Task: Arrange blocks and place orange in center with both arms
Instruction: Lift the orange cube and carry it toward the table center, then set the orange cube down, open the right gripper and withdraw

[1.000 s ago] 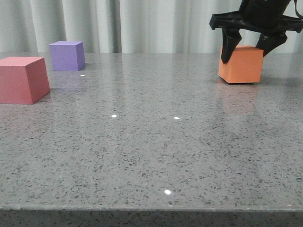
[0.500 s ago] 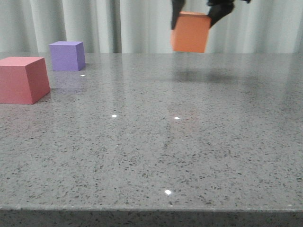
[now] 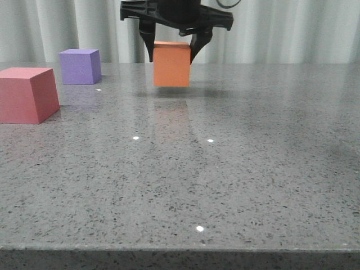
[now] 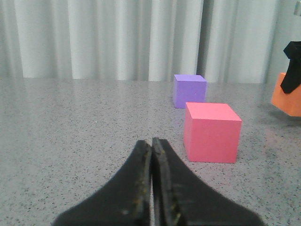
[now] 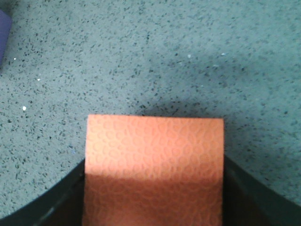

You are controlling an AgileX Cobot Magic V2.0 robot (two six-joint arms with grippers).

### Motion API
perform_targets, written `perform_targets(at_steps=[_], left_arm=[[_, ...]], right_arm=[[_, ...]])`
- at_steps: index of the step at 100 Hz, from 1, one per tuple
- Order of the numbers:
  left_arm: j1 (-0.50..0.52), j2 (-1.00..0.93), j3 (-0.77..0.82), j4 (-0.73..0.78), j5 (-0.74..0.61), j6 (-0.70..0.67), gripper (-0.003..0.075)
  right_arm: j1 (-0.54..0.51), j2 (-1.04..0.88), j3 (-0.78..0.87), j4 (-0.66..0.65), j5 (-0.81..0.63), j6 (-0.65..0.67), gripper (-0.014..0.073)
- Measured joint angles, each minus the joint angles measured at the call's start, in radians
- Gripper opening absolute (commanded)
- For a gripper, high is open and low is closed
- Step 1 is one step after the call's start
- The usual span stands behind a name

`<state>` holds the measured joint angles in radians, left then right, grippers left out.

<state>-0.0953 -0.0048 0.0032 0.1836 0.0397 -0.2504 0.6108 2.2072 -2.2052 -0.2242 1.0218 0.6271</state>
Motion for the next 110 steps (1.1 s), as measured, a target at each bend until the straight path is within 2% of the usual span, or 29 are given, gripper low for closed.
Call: perform_targets(at_steps=[63,95,110], left_arm=[[0.000,0.000,0.000,0.000,0.000,0.000,-0.0019],[0.000,0.000,0.000,0.000,0.000,0.000,-0.0019],[0.000,0.000,0.000,0.000,0.000,0.000,-0.0019]], right_arm=[[0.002,0.027,-0.019,0.002,0.006,0.044,0.0358],[0.002,0.027,-0.019,0.012,0.006,0.044,0.0437],[0.002,0.027,-0.019,0.014,0.006,0.044,0.0518]])
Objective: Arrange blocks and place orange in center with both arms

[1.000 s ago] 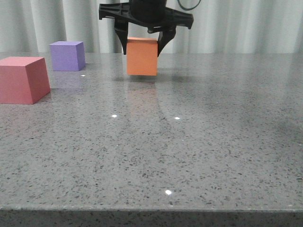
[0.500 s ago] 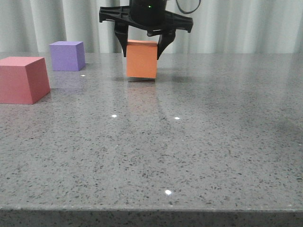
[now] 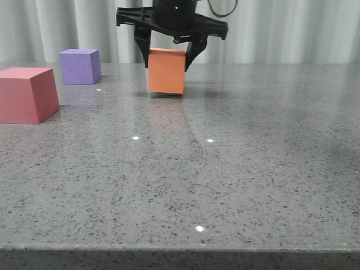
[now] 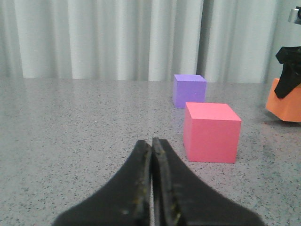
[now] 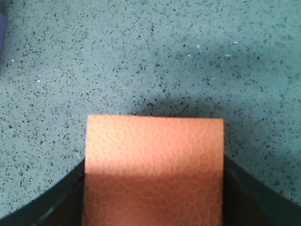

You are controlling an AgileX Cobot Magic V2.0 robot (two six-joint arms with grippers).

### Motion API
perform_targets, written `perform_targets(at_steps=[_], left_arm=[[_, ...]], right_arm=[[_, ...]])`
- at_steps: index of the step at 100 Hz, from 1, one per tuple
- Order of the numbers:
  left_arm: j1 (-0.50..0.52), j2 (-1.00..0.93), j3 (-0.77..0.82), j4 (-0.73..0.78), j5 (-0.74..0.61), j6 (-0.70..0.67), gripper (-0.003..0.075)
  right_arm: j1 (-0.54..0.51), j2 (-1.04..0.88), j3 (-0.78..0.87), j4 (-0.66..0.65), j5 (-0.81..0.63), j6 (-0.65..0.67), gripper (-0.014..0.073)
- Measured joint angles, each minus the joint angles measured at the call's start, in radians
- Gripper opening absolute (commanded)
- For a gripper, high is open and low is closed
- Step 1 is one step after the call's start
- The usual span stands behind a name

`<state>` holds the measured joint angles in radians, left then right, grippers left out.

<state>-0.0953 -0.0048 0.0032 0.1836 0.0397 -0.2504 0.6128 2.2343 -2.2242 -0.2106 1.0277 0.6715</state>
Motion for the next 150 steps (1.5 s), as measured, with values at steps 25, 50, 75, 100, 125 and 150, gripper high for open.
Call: perform_targets(at_steps=[25,50,75,100,125,150], left_arm=[[0.000,0.000,0.000,0.000,0.000,0.000,-0.0019],[0.000,0.000,0.000,0.000,0.000,0.000,-0.0019],[0.000,0.000,0.000,0.000,0.000,0.000,-0.0019],[0.000,0.000,0.000,0.000,0.000,0.000,-0.0019],[0.000,0.000,0.000,0.000,0.000,0.000,-0.0019],[0.000,0.000,0.000,0.000,0.000,0.000,-0.0019]], right_arm=[[0.000,0.000,0.000,0.001,0.000,0.000,0.0631],[0.000,0.000,0.000,0.001,0.000,0.000,0.0632],[0.000,-0.028,-0.037,0.001,0.017,-0.077,0.0632],[-0.050,-0.117,-0.047,0.005,0.101,-0.212,0.0626],[-0.104,-0.202,-0.036,0.012,0.182,-0.336,0.0626],[-0.152,-0.361,0.192,0.013,0.095,-0.376,0.0626]])
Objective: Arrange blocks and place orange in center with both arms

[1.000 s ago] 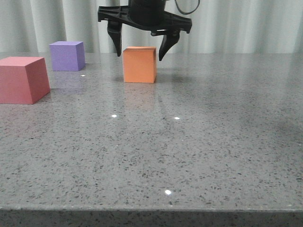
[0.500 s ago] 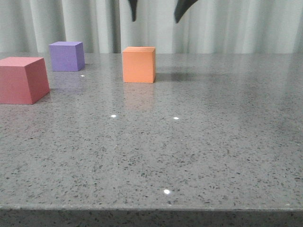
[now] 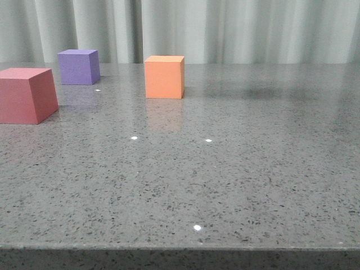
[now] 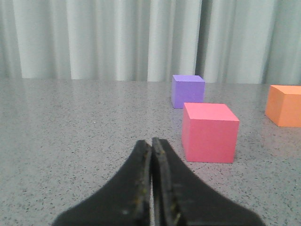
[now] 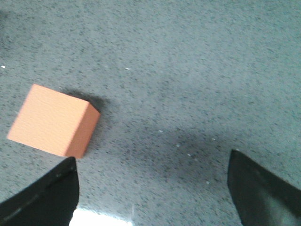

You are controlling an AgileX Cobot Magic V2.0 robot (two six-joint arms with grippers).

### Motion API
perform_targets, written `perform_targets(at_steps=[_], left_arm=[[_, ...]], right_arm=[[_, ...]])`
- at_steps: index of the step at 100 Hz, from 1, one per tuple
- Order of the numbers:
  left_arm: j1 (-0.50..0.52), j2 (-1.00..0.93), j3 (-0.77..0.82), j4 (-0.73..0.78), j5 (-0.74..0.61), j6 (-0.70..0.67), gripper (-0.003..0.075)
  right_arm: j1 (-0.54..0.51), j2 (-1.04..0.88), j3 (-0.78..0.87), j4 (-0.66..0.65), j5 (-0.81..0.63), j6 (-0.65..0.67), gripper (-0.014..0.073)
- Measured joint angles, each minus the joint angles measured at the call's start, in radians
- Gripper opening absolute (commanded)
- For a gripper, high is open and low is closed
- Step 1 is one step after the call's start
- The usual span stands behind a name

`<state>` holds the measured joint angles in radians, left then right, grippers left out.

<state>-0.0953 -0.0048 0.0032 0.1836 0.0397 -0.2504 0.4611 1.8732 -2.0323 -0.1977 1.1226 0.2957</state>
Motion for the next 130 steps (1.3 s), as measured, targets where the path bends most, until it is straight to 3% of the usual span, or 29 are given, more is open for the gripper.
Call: perform_targets(at_steps=[19,52,75,108,130], left_arm=[[0.000,0.000,0.000,0.000,0.000,0.000,-0.0019],[0.000,0.000,0.000,0.000,0.000,0.000,-0.0019],[0.000,0.000,0.000,0.000,0.000,0.000,-0.0019],[0.000,0.000,0.000,0.000,0.000,0.000,-0.0019],[0.000,0.000,0.000,0.000,0.000,0.000,-0.0019]], right_arm=[[-0.069,-0.224,0.351,0.000,-0.178,0.011,0.0626],[-0.282,-0.674,0.909,-0.004,-0.418,0.027,0.0626],[-0.306,-0.959,1.224,-0.004,-0.627,0.030,0.0626],[-0.306,-1.293,1.515,-0.023,-0.745,0.030,0.0626],[-0.308,-1.430,1.567,-0.059,-0.766,0.033,0.0626]])
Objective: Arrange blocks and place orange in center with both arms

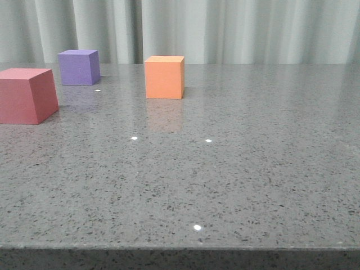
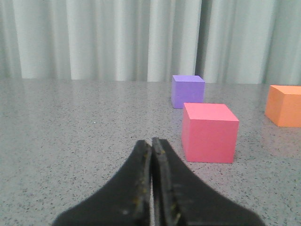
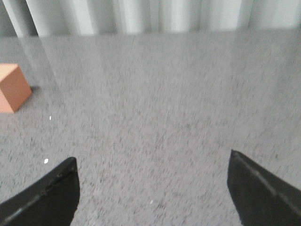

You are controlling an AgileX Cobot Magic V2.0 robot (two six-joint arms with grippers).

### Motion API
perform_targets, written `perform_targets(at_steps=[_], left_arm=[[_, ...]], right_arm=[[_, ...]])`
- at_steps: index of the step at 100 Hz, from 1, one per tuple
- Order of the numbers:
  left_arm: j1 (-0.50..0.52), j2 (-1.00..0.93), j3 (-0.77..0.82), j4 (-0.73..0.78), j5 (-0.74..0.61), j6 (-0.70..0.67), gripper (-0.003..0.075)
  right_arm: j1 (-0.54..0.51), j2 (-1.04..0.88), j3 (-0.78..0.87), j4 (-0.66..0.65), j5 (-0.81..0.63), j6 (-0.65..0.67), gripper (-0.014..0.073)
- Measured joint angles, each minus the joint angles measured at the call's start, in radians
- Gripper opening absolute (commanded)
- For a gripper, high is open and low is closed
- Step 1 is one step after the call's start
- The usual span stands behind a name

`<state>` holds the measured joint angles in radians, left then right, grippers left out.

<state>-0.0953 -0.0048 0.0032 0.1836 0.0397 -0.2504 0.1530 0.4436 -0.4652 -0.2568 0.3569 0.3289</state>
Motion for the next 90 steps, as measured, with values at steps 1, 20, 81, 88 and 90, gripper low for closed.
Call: perform_targets(at_steps=[1,20,81,88,90], left_arm=[[0.000,0.000,0.000,0.000,0.000,0.000,-0.0019],[0.000,0.000,0.000,0.000,0.000,0.000,-0.0019],[0.000,0.000,0.000,0.000,0.000,0.000,-0.0019],[0.000,0.000,0.000,0.000,-0.005,0.000,-0.0019],[0.000,0.000,0.000,0.000,-0.008,0.000,-0.0019]], right_arm=[[0.000,-0.002,0.000,-0.003,0.000,0.002,0.0626],[0.000,-0.014,0.002,-0.065,0.009,0.002,0.0512],[0.000,-0.014,0.002,-0.086,0.009,0.002,-0.0067],[0.000,-0.014,0.002,-0.086,0.009,0.002,-0.0067],[0.000,-0.014,0.002,-0.086,0.009,0.002,-0.0067]])
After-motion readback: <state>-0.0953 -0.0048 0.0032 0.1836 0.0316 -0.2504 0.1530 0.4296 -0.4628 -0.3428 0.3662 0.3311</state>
